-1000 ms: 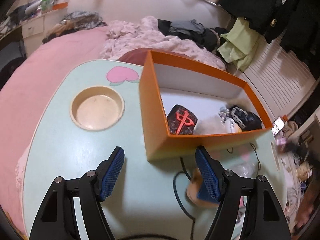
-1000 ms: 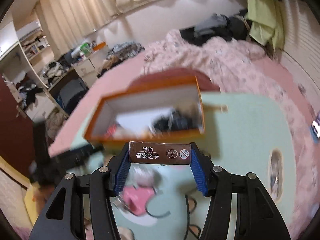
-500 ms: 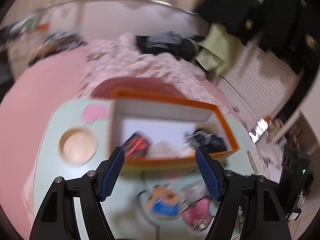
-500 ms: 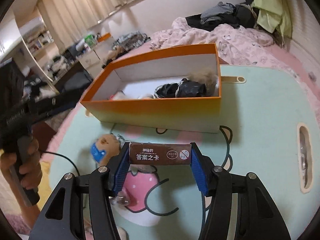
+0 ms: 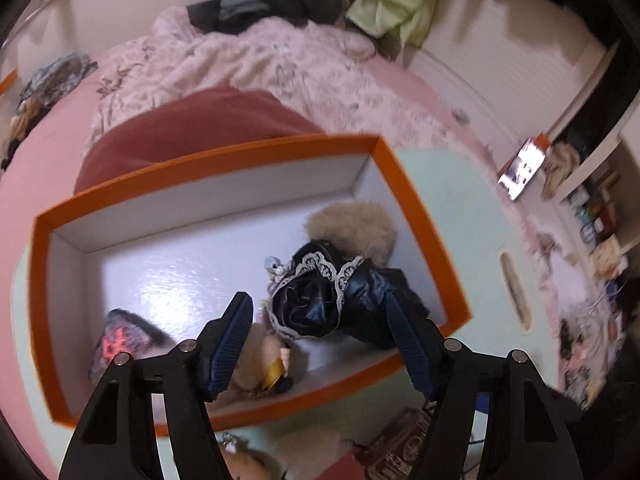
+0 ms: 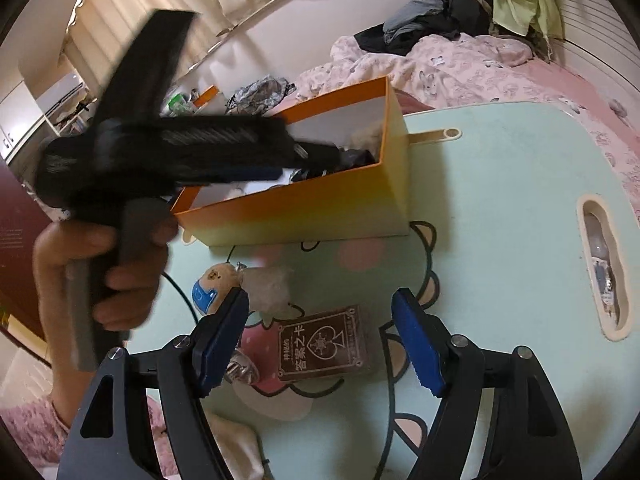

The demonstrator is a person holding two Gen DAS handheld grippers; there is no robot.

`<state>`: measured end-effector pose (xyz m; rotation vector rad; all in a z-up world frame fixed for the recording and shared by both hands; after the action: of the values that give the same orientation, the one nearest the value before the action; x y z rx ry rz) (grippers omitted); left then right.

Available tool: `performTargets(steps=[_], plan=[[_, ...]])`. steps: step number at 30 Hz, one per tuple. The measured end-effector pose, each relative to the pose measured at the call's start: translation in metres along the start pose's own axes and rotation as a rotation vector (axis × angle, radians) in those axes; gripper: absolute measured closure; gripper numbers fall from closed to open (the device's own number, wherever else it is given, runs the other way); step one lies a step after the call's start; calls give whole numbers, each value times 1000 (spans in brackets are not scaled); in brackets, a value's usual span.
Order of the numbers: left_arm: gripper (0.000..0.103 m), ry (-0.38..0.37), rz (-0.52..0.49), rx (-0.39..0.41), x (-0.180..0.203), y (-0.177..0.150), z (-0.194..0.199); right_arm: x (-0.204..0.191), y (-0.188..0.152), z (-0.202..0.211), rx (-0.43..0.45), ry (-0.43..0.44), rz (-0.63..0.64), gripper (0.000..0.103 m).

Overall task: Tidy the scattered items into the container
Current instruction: 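Grasp brown card in box with right tool, place on table while left tool reaches into box, then lift black lace cloth out with left tool onto table while right tool reaches into box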

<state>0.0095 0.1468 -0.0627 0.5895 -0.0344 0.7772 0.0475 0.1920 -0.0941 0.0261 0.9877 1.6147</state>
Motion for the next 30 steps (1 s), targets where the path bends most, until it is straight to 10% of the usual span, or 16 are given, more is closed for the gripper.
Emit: performTargets(steps=[7, 22, 30], plan=[[85, -100, 1, -4, 1, 5, 0, -2, -3, 0, -4, -2, -1, 29], [95, -276, -67, 301, -33, 5, 135, -4, -4, -7, -23, 8, -9, 29], [94, -381, 7, 278, -74, -61, 142, -8, -2, -1, 6, 2, -1, 29]])
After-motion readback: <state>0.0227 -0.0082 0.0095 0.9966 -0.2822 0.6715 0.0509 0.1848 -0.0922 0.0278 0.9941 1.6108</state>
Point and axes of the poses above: each gripper's, at about its wrist camera, not at the fingertips, and z roughly against the way its jaws point, x to its right, y to its top, the point moved 5 cm from there along -z, roughly the way its jaws point, and after that the axes turned 1 degree about -y, right-handed, at the moved point
